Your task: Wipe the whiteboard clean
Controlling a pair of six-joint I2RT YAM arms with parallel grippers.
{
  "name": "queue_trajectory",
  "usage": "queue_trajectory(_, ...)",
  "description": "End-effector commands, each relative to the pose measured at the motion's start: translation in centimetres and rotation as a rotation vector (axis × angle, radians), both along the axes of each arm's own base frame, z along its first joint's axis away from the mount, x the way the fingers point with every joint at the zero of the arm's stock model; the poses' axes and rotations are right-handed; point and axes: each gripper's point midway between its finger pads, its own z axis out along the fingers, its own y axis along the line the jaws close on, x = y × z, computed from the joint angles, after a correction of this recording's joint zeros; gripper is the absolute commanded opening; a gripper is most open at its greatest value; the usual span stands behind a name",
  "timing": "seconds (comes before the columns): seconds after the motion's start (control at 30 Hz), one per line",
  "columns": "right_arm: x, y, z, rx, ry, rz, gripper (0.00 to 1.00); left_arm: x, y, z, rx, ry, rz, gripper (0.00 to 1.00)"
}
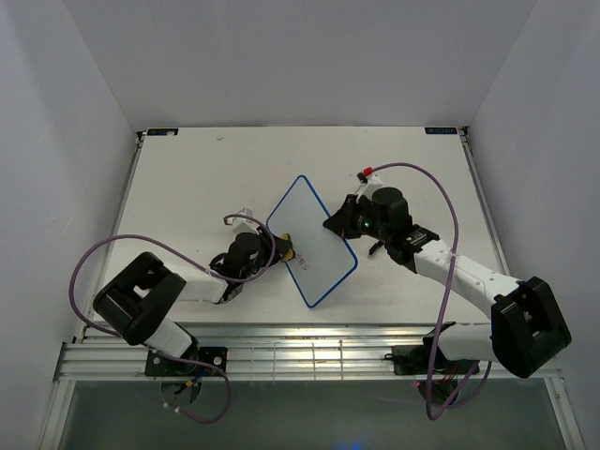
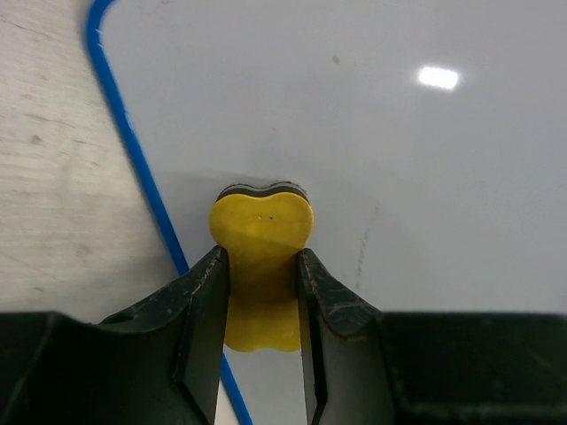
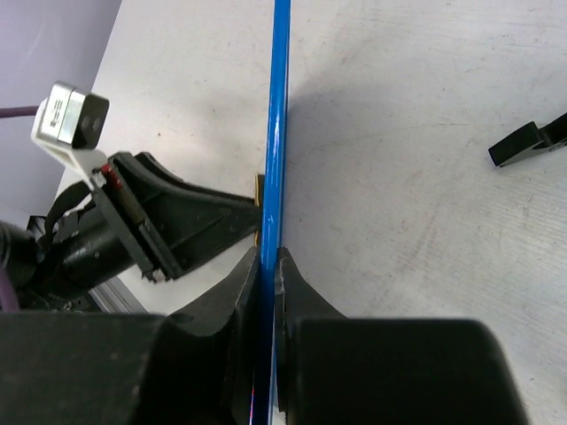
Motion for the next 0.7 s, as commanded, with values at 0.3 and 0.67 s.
queue_trajectory(0.3,-1.8,2.1,0.5,0.037,0.009,0.105,0.08,-6.7,-6.2,3.1,-0.018,-0.076,-0.265,0.0)
queue_trajectory(0.67,-2.2,1.8,0.5,0.045,0.013,0.1,0.08,-5.0,-0.1,-3.1,0.111,0.063,-0.085,0.0)
